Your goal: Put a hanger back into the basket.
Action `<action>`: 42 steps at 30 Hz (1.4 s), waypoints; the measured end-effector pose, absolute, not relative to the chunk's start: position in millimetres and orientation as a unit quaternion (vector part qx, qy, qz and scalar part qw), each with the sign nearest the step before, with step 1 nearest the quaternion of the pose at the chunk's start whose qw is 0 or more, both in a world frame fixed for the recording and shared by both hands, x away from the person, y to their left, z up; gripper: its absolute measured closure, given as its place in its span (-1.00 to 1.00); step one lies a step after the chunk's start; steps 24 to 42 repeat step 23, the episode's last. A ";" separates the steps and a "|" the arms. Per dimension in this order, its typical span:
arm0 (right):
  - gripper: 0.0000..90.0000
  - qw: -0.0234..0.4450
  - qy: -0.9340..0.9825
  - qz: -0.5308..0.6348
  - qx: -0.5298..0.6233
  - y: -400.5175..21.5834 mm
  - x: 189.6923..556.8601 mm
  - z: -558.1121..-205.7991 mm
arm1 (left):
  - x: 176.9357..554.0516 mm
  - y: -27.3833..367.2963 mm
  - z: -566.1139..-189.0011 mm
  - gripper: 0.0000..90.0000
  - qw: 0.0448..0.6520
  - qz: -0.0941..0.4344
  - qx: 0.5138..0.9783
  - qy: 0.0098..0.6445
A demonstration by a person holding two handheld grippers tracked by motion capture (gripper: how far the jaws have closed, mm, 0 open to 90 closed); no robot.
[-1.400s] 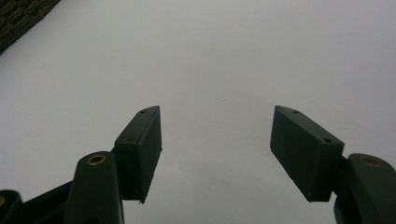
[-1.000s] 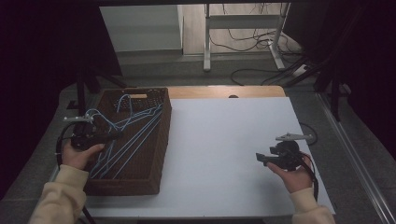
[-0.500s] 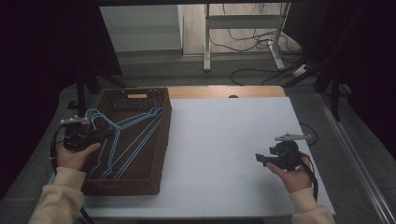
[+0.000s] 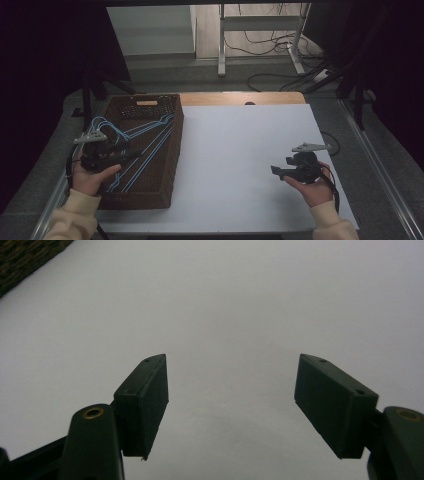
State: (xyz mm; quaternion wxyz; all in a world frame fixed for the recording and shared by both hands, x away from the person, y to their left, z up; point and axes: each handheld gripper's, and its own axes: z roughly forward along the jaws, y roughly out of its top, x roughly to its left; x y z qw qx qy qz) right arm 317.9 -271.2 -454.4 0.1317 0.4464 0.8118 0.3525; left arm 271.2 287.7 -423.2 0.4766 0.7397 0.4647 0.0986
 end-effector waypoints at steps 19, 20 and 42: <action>-0.40 0.122 0.834 0.376 0.384 -271.7 317.8 -454.8 | 251.4 247.4 -434.8 -0.46 0.474 0.080 0.762 0.434; -0.41 0.123 0.835 0.376 0.383 -271.7 317.7 -454.8 | 251.4 247.4 -435.1 -0.46 0.475 0.080 0.761 0.435; -0.42 0.124 0.835 0.380 0.377 -271.5 317.4 -454.1 | 251.2 247.2 -435.2 -0.47 0.475 0.082 0.761 0.435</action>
